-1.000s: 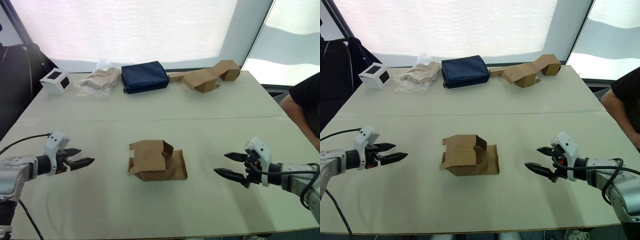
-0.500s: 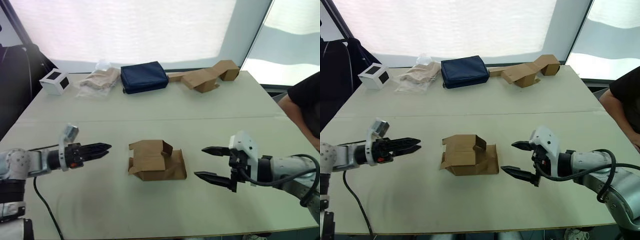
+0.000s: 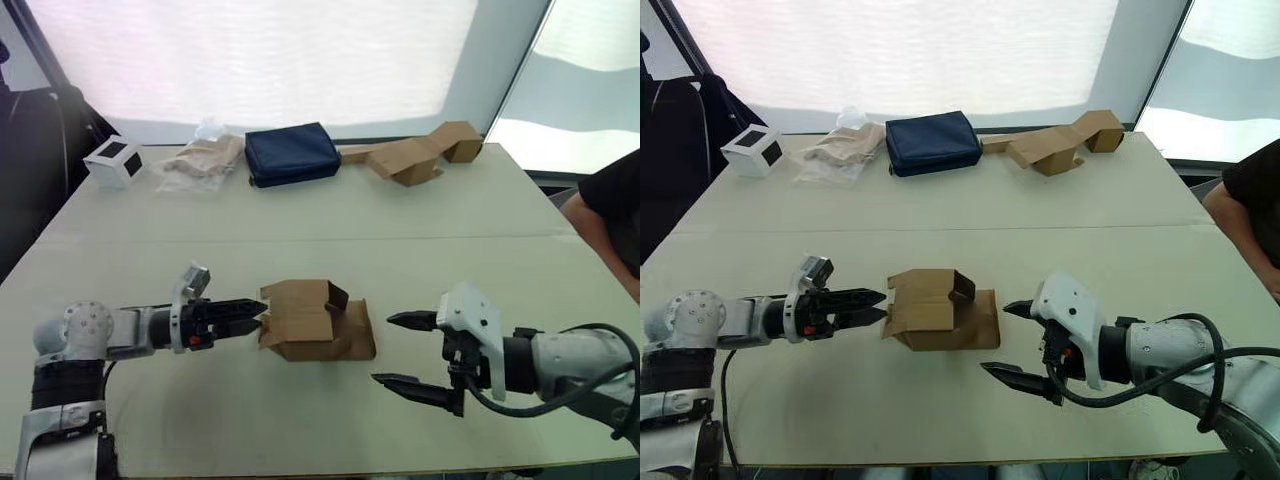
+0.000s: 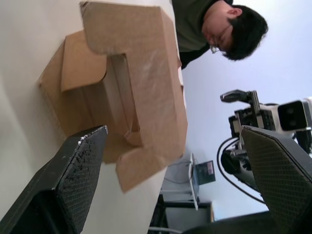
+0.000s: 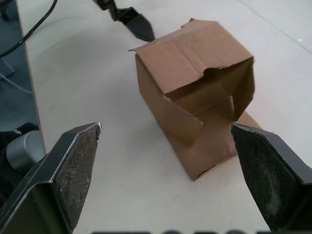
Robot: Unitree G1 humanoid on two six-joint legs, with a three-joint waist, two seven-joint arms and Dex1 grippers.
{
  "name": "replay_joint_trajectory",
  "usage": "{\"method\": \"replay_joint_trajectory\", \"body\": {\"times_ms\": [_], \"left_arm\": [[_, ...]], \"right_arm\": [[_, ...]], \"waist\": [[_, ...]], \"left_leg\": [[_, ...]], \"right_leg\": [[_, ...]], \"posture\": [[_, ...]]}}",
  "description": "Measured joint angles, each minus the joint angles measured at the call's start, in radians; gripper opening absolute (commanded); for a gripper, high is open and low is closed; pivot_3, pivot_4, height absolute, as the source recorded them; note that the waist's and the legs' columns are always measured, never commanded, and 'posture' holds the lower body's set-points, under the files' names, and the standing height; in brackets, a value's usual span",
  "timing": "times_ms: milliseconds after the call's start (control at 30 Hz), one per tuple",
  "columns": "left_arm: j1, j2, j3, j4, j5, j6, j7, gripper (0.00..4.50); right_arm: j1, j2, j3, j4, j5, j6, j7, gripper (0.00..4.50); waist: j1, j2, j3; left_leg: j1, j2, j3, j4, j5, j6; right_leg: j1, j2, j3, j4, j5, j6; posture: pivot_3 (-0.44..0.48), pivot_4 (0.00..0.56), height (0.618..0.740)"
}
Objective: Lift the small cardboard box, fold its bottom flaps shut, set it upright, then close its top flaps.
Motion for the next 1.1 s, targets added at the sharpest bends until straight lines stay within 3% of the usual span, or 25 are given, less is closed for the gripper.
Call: {"method": "replay_joint_trajectory", "body": {"times_ms": [133, 667, 767, 1033, 1100], "left_arm": [[-0.02, -0.054, -0.027, -0.002, 0.001, -0.005, 0.034, 4.5], [-0.041, -0.124, -0.048, 0.04, 0.001, -0.029, 0.064, 4.5], [-0.053, -0.125, -0.046, 0.051, 0.001, -0.046, 0.063, 3.76], [-0.053, -0.106, -0.064, 0.068, 0.002, -0.075, 0.037, 0.42], [-0.053, -0.106, -0.078, 0.07, 0.002, -0.084, 0.035, 0.06]], "right_arm": [[0.034, -0.017, -0.009, -0.007, 0.014, -0.007, -0.008, 4.46], [0.047, -0.038, -0.011, -0.006, 0.04, -0.034, -0.054, 4.46], [0.037, -0.04, -0.005, -0.004, 0.04, -0.035, -0.062, 4.5], [0.02, -0.04, 0.028, 0.006, 0.04, -0.036, -0.088, 4.5], [0.012, -0.04, 0.032, 0.006, 0.04, -0.036, -0.093, 4.5]], "waist": [[-0.004, 0.0, 0.0], [-0.002, 0.0, 0.0], [-0.001, 0.0, 0.0], [-0.001, 0.0, 0.0], [-0.001, 0.0, 0.0]], "left_leg": [[0.0, 0.0, 0.0, 0.0, 0.0, 0.0], [0.0, 0.0, 0.0, 0.0, 0.0, 0.0], [0.0, 0.0, 0.0, 0.0, 0.0, 0.0], [0.0, 0.0, 0.0, 0.0, 0.0, 0.0], [0.0, 0.0, 0.0, 0.0, 0.0, 0.0]], "right_leg": [[0.0, 0.0, 0.0, 0.0, 0.0, 0.0], [0.0, 0.001, 0.0, 0.0, 0.0, 0.0], [0.0, 0.001, 0.0, -0.001, 0.0, 0.0], [0.0, 0.0, 0.0, -0.001, 0.0, 0.0], [0.0, 0.0, 0.0, -0.001, 0.0, 0.0]], "posture": [[0.0, 0.15, 0.74], [0.0, 0.15, 0.74], [0.0, 0.15, 0.74], [0.0, 0.15, 0.74], [0.0, 0.15, 0.74]]}}
